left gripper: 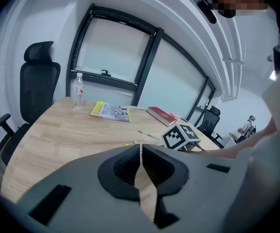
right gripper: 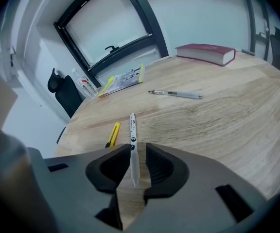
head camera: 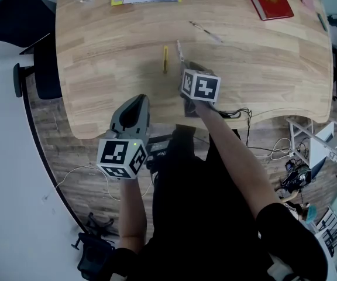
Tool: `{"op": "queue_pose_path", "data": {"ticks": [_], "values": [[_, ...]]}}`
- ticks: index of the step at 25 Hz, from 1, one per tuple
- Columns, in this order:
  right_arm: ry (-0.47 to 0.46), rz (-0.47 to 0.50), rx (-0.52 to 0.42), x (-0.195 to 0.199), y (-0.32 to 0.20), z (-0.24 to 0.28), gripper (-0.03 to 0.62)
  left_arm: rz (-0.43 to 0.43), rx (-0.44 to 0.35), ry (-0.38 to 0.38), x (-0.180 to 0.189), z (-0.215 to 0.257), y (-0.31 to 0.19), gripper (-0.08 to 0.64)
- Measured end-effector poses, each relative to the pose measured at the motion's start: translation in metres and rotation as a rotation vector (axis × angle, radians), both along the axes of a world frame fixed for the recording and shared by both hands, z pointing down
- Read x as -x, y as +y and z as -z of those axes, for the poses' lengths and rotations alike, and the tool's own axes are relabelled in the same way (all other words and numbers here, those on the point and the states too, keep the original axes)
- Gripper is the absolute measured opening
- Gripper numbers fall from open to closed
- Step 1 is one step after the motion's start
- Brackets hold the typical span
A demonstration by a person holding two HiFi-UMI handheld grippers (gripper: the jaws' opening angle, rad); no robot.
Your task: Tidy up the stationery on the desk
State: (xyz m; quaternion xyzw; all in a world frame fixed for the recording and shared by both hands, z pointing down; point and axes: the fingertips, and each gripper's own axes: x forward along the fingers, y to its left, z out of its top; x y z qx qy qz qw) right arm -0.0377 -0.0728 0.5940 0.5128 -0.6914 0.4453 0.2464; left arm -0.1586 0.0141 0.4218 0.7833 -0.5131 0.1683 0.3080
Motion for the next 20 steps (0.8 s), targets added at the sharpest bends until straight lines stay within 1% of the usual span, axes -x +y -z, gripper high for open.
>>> {"op": "queue_pose_path", "data": {"ticks": [4,7,9,12,14,17,20], "values": [[0.013,0.018,-0.022,-0.003,-0.003,0.005,0.112,0.001,-0.002,-0.002,0.000,0.001,-0.001,0.043],[0.048,0.056,-0.062,-0.009,-0.010,0.011,0.112,0.003,-0.004,-0.002,0.000,0.002,-0.003,0.043],[0.091,0.114,-0.098,-0.012,-0.015,0.013,0.112,0.002,-0.005,-0.002,-0.001,0.003,-0.004,0.043],[0.222,0.264,-0.191,-0.019,-0.028,0.021,0.118,0.000,-0.008,-0.002,-0.003,0.004,-0.007,0.043],[0.293,0.348,-0.243,-0.025,-0.038,0.028,0.122,-0.001,-0.008,-0.002,-0.004,0.004,-0.008,0.043],[0.352,0.428,-0.282,-0.035,-0.051,0.031,0.132,0.002,-0.004,-0.002,-0.005,0.003,-0.008,0.043],[0.381,0.473,-0.303,-0.046,-0.063,0.031,0.142,0.005,0.000,-0.004,-0.005,0.002,-0.009,0.043]]}}
